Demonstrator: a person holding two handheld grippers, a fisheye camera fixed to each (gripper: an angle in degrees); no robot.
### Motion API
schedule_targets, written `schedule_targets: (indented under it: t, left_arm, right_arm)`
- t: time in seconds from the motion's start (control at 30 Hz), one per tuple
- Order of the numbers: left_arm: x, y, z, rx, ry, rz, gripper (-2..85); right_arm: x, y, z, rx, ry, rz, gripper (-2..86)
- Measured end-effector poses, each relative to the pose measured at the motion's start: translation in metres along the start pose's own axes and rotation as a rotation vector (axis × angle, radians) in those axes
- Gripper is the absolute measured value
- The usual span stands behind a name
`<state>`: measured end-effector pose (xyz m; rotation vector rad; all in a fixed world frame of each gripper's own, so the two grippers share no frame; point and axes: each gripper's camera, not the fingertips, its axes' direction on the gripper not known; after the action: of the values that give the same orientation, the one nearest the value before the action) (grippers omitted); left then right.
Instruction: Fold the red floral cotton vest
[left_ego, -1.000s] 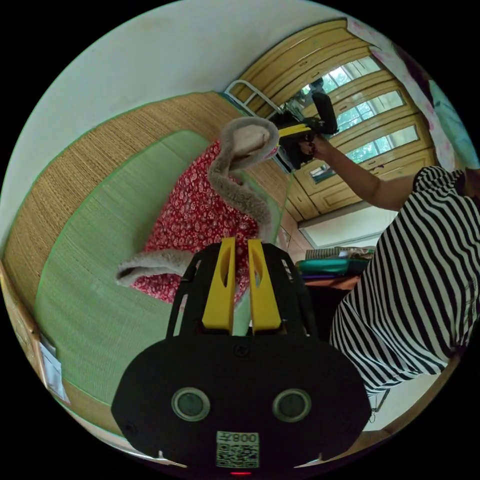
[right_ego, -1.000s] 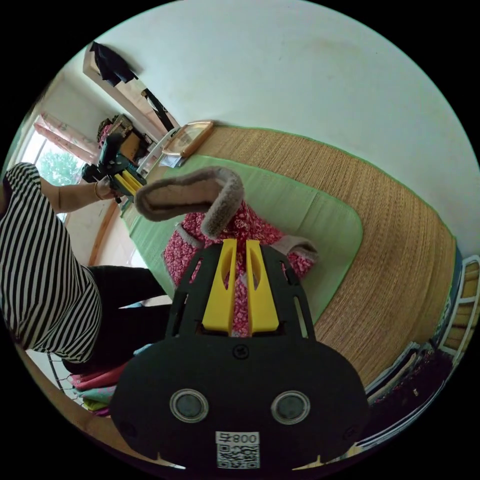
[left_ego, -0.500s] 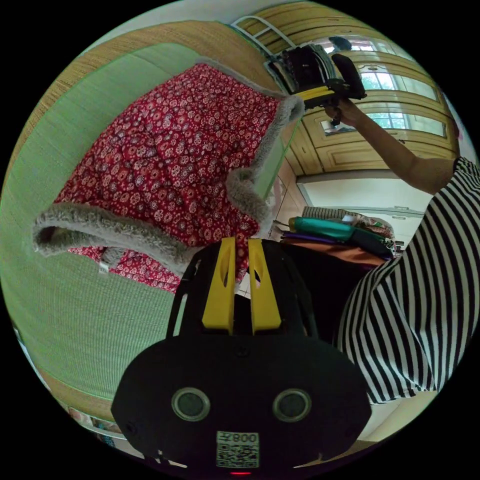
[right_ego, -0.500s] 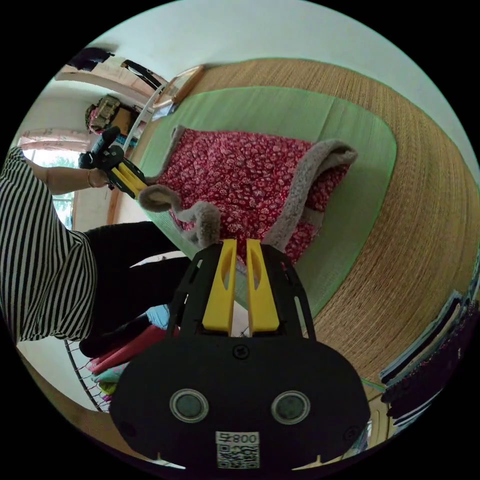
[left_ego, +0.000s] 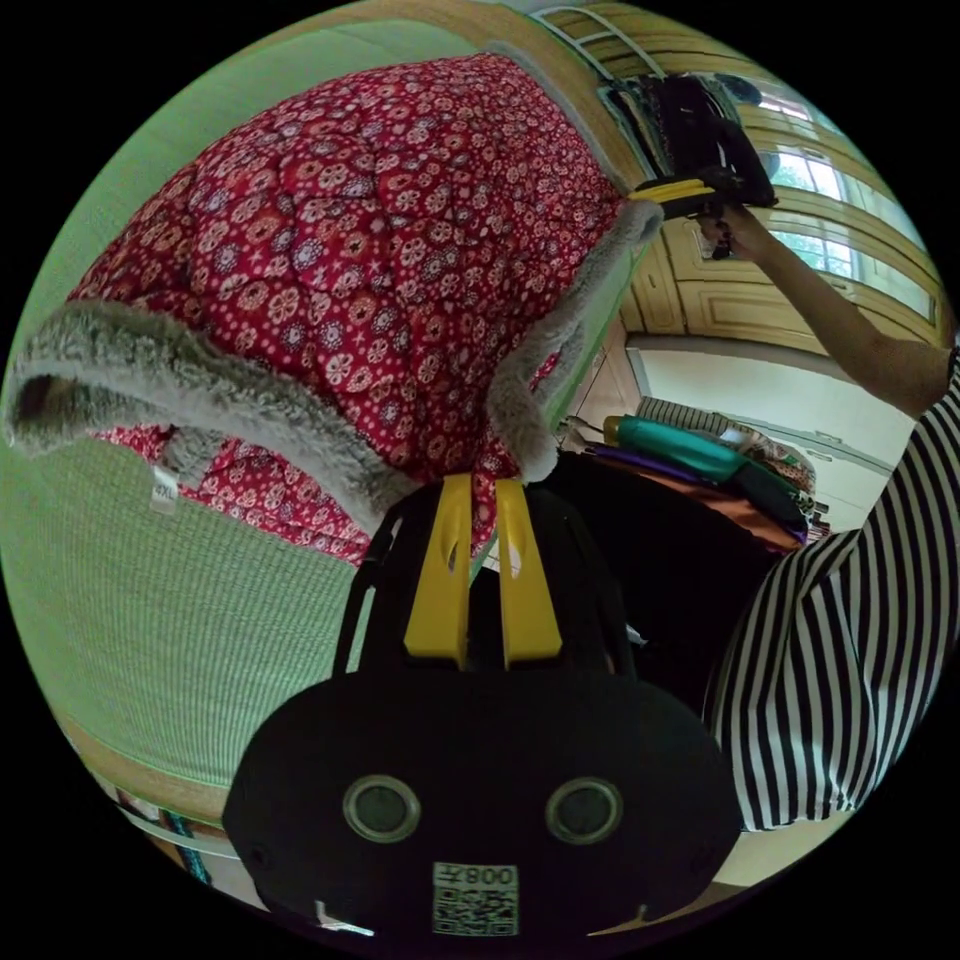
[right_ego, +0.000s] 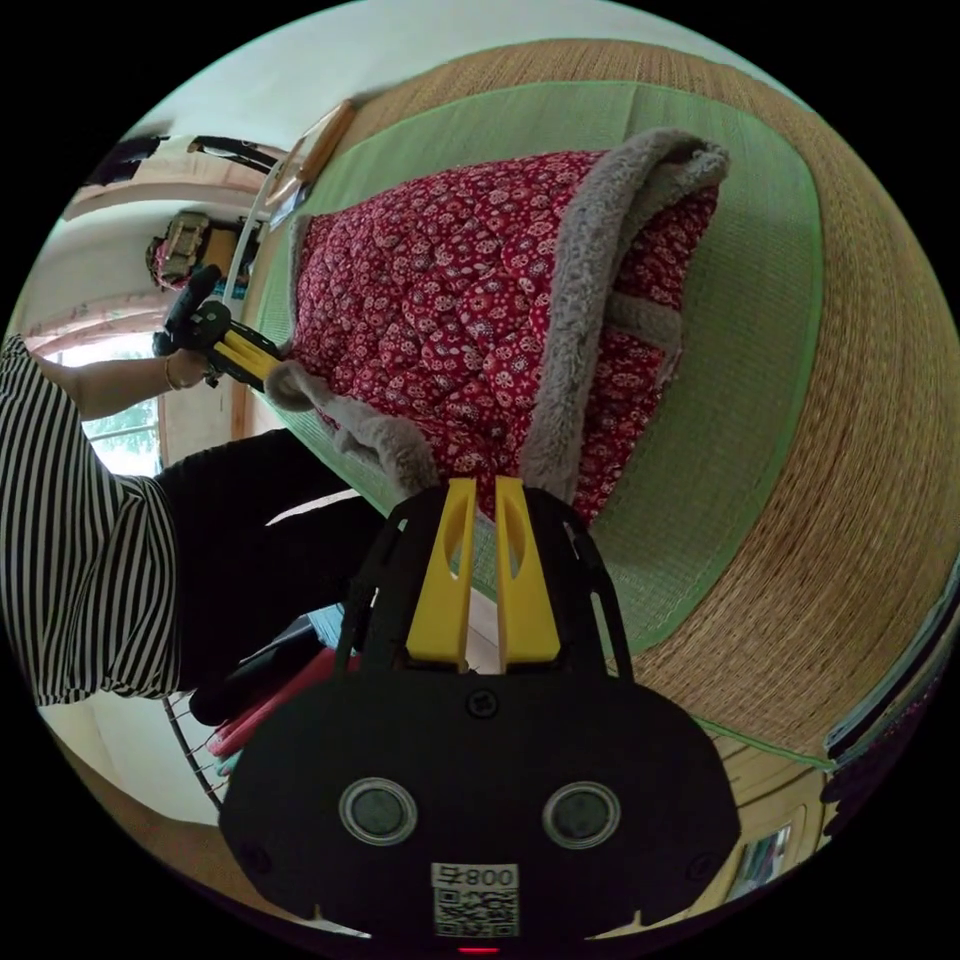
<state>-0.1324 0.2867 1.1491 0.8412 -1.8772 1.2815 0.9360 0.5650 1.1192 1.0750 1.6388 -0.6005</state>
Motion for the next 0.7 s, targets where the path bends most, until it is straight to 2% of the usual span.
schedule_targets:
  t: [0.13,0.27,0.47,0.7]
  left_arm:
    - [0.018,0.001,-0.002,0.0,-0.064,0.047,4.2]
    - [0.013,0.0,-0.002,0.001,0.011,0.001,5.0]
    - [0.028,0.02,-0.038,0.075,0.066,-0.015,6.4]
    - [0.039,0.03,-0.036,0.055,0.048,-0.038,6.6]
  right_arm:
    - [-0.004,-0.01,0.006,-0.022,0.041,-0.032,4.1]
    - [0.003,-0.017,0.024,-0.048,0.035,-0.009,4.6]
    - [0.008,-0.01,0.002,0.019,-0.067,0.043,5.8]
    - [0.014,0.005,0.0,0.105,-0.19,0.135,6.1]
